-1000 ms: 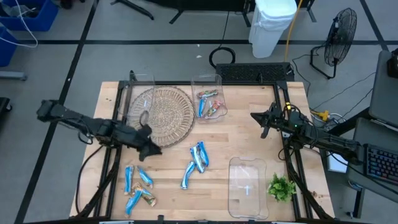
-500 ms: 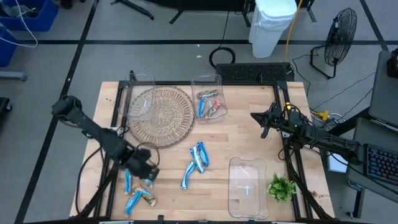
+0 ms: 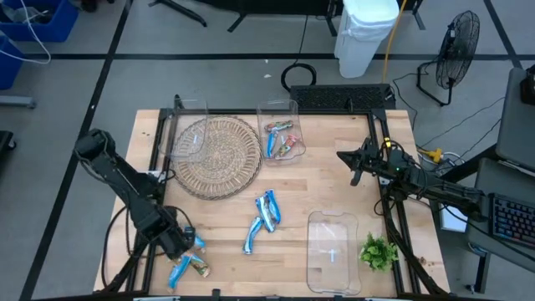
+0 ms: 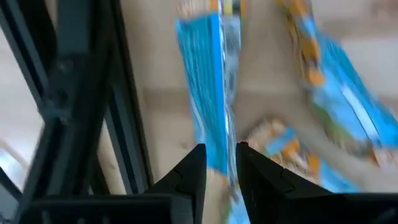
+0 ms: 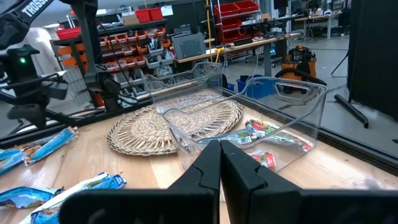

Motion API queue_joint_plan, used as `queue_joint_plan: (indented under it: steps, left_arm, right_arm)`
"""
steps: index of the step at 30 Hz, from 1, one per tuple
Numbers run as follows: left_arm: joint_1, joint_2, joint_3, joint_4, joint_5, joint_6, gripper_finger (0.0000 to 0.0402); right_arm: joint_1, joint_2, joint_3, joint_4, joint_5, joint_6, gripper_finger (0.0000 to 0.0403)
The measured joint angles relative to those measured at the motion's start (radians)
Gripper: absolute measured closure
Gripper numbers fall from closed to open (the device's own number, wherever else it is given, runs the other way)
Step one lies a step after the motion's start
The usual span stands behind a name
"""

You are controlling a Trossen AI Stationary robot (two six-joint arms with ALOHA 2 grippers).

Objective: Pick and place Granola Bars by type
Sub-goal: Put the yellow granola bar into the top left transparent bin

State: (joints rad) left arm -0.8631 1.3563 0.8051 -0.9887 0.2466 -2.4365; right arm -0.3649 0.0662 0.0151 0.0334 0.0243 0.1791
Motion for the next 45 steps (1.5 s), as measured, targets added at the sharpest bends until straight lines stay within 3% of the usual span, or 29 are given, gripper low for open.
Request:
queue_joint_plan:
  steps: [9,27,45]
  left_arm:
    - [0.016,0.102,0.0,-0.055,-0.057,0.018,0.0311]
    - [0.059,0.19,0.0,0.014,-0.033,0.05,0.0311]
    - [0.058,0.213,0.0,0.0,0.19,0.026,0.0311]
  right_arm:
    - [0.0,0.0,0.0,0.0,0.0,0.0,0.0403]
    - [0.0,0.0,0.0,0.0,0.0,0.0,0.0403]
    - [0.0,0.0,0.0,0.0,0.0,0.0,0.0403]
